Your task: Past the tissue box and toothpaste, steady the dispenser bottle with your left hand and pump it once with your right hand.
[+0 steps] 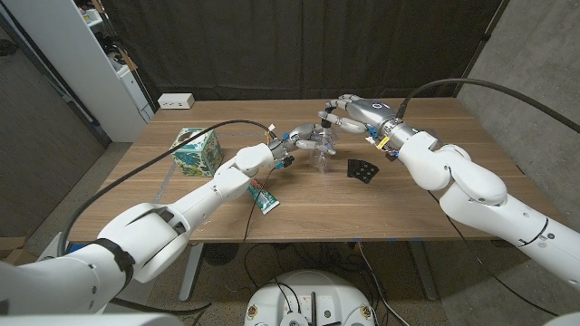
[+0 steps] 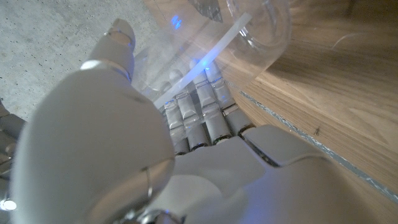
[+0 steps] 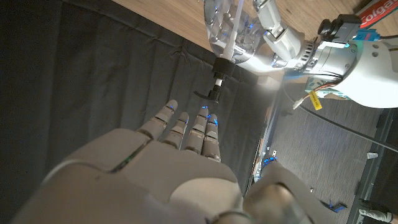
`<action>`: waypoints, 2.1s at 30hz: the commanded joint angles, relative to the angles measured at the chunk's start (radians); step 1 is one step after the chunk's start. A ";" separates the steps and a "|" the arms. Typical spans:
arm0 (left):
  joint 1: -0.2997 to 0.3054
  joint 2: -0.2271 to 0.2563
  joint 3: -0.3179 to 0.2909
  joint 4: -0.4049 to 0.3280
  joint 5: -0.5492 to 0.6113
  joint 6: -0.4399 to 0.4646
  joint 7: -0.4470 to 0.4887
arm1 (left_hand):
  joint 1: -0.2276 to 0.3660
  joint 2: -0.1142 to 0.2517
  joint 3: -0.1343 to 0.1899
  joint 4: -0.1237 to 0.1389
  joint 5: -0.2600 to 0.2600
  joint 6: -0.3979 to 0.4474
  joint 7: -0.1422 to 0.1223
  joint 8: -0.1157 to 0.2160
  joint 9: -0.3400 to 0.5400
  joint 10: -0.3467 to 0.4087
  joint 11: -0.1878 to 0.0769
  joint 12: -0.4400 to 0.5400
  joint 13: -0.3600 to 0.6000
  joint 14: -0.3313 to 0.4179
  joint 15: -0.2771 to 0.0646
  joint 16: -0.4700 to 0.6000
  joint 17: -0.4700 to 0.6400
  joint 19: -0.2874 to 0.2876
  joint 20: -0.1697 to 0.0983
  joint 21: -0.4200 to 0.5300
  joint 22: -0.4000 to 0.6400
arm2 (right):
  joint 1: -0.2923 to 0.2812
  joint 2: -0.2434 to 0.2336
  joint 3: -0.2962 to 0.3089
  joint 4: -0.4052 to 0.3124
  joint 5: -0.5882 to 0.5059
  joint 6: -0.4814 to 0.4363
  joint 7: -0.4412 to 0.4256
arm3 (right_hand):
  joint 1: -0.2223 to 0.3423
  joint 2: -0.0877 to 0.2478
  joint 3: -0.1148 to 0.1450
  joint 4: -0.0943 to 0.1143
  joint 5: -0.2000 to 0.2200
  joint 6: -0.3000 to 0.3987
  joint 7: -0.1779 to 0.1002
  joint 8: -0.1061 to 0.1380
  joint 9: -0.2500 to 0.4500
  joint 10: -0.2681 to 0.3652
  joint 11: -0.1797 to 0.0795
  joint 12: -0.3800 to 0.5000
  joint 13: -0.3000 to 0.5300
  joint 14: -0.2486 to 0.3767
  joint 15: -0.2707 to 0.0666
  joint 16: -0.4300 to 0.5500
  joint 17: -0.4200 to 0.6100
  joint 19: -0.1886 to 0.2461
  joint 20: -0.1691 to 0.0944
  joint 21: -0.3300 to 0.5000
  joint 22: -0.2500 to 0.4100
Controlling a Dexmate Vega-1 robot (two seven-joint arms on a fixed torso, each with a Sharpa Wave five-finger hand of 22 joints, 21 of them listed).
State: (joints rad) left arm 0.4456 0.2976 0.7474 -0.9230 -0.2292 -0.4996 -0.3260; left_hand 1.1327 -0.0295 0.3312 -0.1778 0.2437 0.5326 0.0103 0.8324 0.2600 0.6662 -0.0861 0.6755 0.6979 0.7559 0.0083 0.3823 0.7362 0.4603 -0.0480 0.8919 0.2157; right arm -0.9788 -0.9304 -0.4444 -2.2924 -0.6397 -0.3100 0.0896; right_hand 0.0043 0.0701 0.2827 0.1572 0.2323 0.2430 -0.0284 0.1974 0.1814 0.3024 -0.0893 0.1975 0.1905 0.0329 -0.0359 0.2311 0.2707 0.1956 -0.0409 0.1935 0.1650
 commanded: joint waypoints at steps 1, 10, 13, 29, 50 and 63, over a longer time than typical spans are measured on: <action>-0.013 -0.008 -0.001 0.024 0.002 -0.010 0.000 | 0.106 0.165 0.007 0.006 0.001 0.097 -0.089 0.004 0.001 0.120 -0.113 -0.006 0.000 0.101 -0.249 -0.004 0.001 -0.006 -0.113 0.009 0.002 | -0.007 0.008 0.044 0.033 0.085 0.035 -0.066 | 0.008 0.046 0.003 -0.002 0.003 0.008 0.002 0.001 0.003 0.000 0.007 -0.005 -0.001 0.015 -0.002 0.005 0.001 0.013 -0.010 0.003 0.003; -0.009 0.001 -0.004 0.005 0.009 -0.004 0.019 | 0.099 0.169 0.011 0.008 0.001 0.093 -0.088 -0.001 -0.004 0.113 -0.111 -0.027 -0.016 0.093 -0.249 -0.019 -0.010 -0.013 -0.111 0.016 -0.004 | -0.012 0.014 0.056 0.057 0.119 0.037 -0.114 | 0.010 0.045 0.003 -0.004 0.004 0.003 0.000 -0.001 0.003 -0.006 0.010 -0.007 -0.001 0.026 -0.012 0.007 -0.001 0.038 -0.012 0.009 0.003; -0.003 0.009 -0.008 -0.010 0.009 0.002 0.027 | 0.096 0.171 0.014 0.008 0.002 0.090 -0.087 -0.005 -0.007 0.111 -0.111 -0.039 -0.027 0.091 -0.249 -0.031 -0.023 -0.021 -0.108 0.018 -0.009 | -0.015 0.017 0.065 0.067 0.146 0.041 -0.125 | 0.010 0.045 0.004 -0.004 0.004 0.001 0.000 -0.002 0.003 -0.006 0.012 -0.007 -0.001 0.027 -0.011 0.008 -0.002 0.040 -0.014 0.009 0.003; 0.060 0.067 -0.039 -0.135 0.007 0.070 0.097 | 0.032 0.163 0.062 0.009 0.006 0.034 -0.075 -0.069 -0.050 0.051 -0.115 -0.198 -0.126 0.029 -0.241 -0.141 -0.164 -0.077 -0.098 0.005 -0.038 | -0.027 0.044 0.108 0.143 0.336 0.092 -0.187 | 0.014 0.044 0.006 -0.008 0.005 -0.007 0.000 -0.005 0.003 -0.017 0.018 -0.010 0.000 0.035 -0.008 0.007 -0.006 0.051 -0.012 0.009 0.003; 0.156 0.130 -0.080 -0.278 -0.015 0.187 0.194 | -0.039 0.127 0.124 0.005 0.009 0.023 -0.096 -0.154 -0.065 0.012 -0.123 -0.280 -0.172 -0.046 -0.238 -0.197 -0.307 -0.196 -0.033 -0.076 -0.047 | -0.018 0.102 0.126 0.269 0.599 0.203 -0.237 | 0.016 0.044 0.009 -0.009 0.006 -0.006 0.009 -0.003 0.002 -0.019 0.028 -0.008 0.000 0.040 -0.005 0.006 -0.009 0.060 -0.016 0.006 0.003; 0.180 0.152 -0.086 -0.321 -0.005 0.223 0.231 | -0.066 0.116 0.134 0.005 0.006 0.022 -0.118 -0.181 -0.062 0.005 -0.126 -0.311 -0.195 -0.070 -0.237 -0.195 -0.357 -0.288 0.010 -0.138 -0.050 | -0.013 0.144 0.131 0.369 0.749 0.295 -0.252 | 0.016 0.044 0.009 -0.010 0.006 -0.005 0.015 -0.003 0.002 -0.020 0.037 -0.007 0.000 0.044 -0.007 0.006 -0.008 0.066 -0.017 0.005 0.003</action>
State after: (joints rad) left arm 0.6015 0.4293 0.6688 -1.2032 -0.2412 -0.3105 -0.1280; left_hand 1.1327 -0.0295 0.3928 -0.2390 0.2478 0.5485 -0.0952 0.6544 0.1953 0.6713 -0.2093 0.3696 0.5041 0.6920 -0.0674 0.1913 0.3841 0.1850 -0.0369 0.7623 0.1654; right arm -0.9967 -0.8245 -0.3204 -2.0069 -0.0151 -0.0893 -0.1491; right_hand 0.0191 0.0739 0.2897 0.1502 0.2323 0.2374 -0.0228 0.1974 0.1814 0.2805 -0.0605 0.1886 0.1907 0.0687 -0.0357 0.2312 0.2601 0.2555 -0.0386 0.1935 0.1650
